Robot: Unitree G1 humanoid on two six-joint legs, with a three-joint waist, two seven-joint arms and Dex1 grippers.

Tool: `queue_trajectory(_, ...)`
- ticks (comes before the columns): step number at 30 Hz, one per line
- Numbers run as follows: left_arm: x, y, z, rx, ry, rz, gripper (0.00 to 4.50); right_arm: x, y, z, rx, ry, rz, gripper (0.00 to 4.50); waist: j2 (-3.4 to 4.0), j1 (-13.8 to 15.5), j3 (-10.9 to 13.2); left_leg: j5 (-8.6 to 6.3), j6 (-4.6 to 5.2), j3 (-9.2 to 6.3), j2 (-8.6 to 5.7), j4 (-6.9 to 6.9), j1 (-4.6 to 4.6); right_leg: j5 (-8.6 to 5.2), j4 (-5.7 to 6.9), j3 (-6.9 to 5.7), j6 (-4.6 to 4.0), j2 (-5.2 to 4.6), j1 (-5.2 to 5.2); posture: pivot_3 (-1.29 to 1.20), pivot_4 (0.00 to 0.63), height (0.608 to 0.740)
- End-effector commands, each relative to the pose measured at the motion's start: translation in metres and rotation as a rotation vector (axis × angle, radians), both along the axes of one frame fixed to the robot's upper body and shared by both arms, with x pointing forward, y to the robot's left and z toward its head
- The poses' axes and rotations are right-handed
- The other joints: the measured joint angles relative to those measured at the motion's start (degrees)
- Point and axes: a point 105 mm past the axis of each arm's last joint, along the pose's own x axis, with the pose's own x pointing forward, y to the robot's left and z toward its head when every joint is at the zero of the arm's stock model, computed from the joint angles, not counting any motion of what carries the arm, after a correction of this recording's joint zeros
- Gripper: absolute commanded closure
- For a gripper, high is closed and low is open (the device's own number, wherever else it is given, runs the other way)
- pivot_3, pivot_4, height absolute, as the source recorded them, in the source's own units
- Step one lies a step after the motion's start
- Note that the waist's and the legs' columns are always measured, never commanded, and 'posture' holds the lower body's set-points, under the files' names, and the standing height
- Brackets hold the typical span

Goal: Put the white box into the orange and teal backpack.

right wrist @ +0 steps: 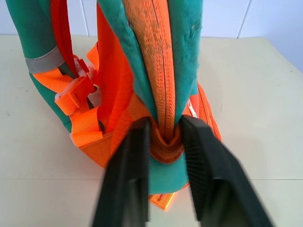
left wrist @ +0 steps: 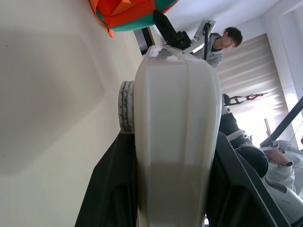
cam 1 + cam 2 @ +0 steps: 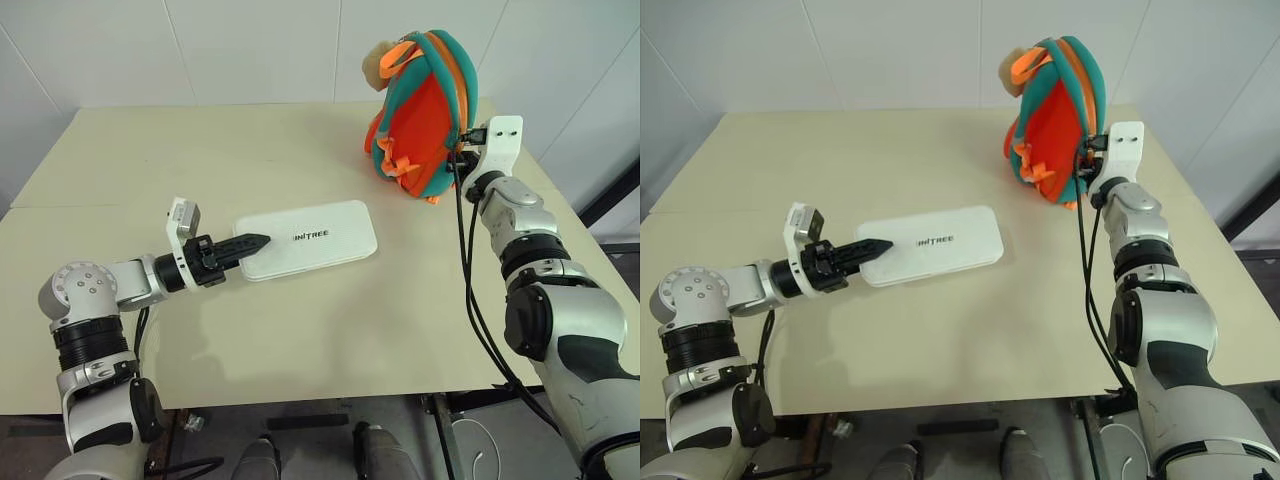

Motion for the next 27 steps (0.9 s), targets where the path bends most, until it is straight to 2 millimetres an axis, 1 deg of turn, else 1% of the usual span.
queue_trajectory(1,-0.004,0.000,0.012,-0.026,-0.063,-0.010,3.18,-0.002,0.000,0.036,0.012,-0.107,-0.002,4.50,0.00,0.01,0.00,0.00,0.00,0.00,0.00,0.00,0.00,0.00,0.00,0.00,0.00,0.00,0.00,0.00,0.150,0.740)
queue_trajectory(5,-0.003,-0.001,0.012,-0.028,-0.063,-0.009,3.18,-0.004,-0.003,0.044,0.028,-0.137,-0.006,4.50,0.02,0.01,0.01,0.00,-0.01,0.00,0.00,0.00,0.00,0.00,0.00,0.00,0.00,0.00,0.00,0.00,0.150,0.740)
queue_trajectory(9,-0.005,0.000,0.012,-0.031,-0.061,-0.013,3.18,-0.007,-0.002,0.050,0.030,-0.171,0.020,4.50,0.10,0.07,0.07,0.00,-0.01,0.00,0.00,0.00,-0.02,0.00,-0.02,0.00,0.00,0.00,0.00,0.00,0.150,0.740)
queue_trajectory(11,-0.004,0.001,0.012,-0.032,-0.057,-0.012,3.18,-0.011,0.002,0.051,0.020,-0.192,0.051,4.50,0.12,0.12,0.08,0.01,-0.02,0.00,0.00,-0.01,-0.02,-0.01,-0.01,0.00,0.02,0.00,-0.01,0.00,0.150,0.740)
queue_trajectory(14,-0.003,0.003,0.012,-0.037,-0.048,-0.011,3.19,-0.023,0.007,0.048,0.007,-0.206,0.086,4.50,0.13,0.23,0.09,0.01,-0.03,0.00,0.00,-0.01,-0.03,-0.05,0.01,0.00,0.04,0.00,-0.02,0.00,0.150,0.740)
queue_trajectory(18,0.000,0.005,0.014,-0.047,-0.040,-0.007,3.19,-0.049,0.014,0.043,0.003,-0.214,0.114,4.50,0.17,0.43,0.11,0.01,-0.05,0.00,0.00,0.02,-0.08,-0.11,0.13,0.02,0.04,0.00,-0.10,0.00,0.150,0.740)
queue_trajectory(22,0.004,0.007,0.016,-0.061,-0.031,-0.009,3.19,-0.083,0.018,0.034,0.008,-0.199,0.141,4.50,0.19,0.64,0.12,0.02,-0.05,-0.01,-0.01,0.05,-0.11,-0.13,0.24,0.03,0.01,0.00,-0.17,0.00,0.150,0.740)
queue_trajectory(27,0.007,0.007,0.017,-0.072,-0.010,-0.023,3.19,-0.118,0.022,0.026,0.007,-0.180,0.168,4.50,0.19,0.93,0.12,-0.09,0.14,0.00,-0.02,0.13,-0.09,-0.14,0.32,0.05,0.01,0.00,-0.18,0.00,0.150,0.740)
